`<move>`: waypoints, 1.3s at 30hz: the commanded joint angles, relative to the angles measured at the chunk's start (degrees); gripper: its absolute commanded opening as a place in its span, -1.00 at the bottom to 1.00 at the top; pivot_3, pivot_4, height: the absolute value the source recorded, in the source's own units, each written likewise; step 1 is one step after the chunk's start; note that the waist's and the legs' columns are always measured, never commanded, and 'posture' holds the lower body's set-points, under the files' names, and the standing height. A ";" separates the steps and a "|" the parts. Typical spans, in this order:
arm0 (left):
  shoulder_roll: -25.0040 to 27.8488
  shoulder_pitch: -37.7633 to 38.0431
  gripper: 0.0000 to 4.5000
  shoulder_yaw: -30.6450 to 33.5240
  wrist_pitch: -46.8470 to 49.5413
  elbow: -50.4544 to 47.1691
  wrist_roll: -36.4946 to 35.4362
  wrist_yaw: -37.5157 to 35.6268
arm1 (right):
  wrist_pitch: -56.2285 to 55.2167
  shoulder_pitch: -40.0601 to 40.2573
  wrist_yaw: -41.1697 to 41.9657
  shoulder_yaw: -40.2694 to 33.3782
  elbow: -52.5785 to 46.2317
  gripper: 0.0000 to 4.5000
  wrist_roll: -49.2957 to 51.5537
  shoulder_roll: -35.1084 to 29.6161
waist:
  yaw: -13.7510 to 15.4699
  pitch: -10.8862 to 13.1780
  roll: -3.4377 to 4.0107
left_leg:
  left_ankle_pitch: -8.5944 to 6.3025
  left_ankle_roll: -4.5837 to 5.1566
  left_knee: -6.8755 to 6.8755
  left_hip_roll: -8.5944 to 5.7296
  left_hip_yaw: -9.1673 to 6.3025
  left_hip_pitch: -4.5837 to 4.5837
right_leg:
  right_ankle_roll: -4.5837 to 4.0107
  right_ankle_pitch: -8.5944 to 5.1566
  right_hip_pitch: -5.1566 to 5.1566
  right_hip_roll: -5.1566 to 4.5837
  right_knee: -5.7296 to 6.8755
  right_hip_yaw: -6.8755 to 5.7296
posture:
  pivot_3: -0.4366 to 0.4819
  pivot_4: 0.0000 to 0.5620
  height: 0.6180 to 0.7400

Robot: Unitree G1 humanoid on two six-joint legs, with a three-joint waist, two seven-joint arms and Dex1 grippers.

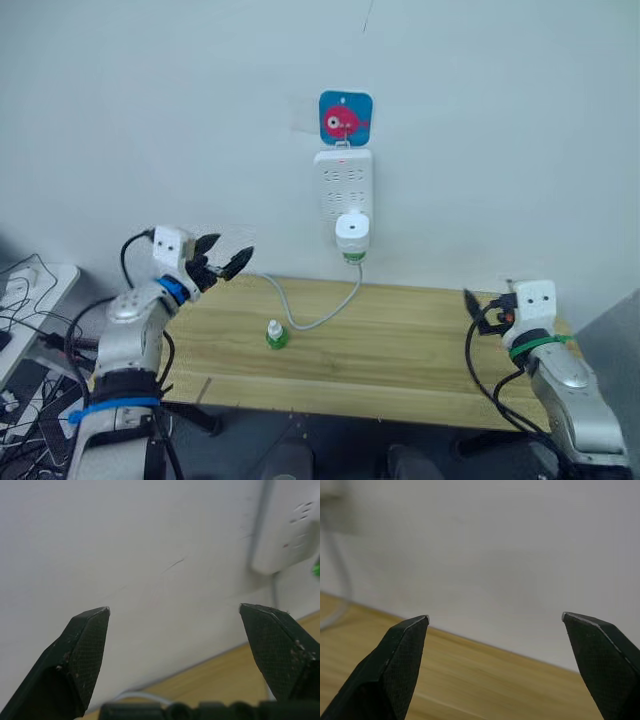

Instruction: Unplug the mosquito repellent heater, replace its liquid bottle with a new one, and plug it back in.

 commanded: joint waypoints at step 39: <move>-10.26 -36.54 0.02 -7.39 -13.41 36.21 7.17 -25.57 | 30.38 -13.75 -6.95 8.75 -30.20 1.00 7.34 5.89 | -3.67 6.65 -0.53 | 0.05 -0.04 0.26 -0.05 -1.49 -1.75 | -0.35 0.15 -0.92 -0.06 0.02 -1.46 | 0.37 -0.18 1.00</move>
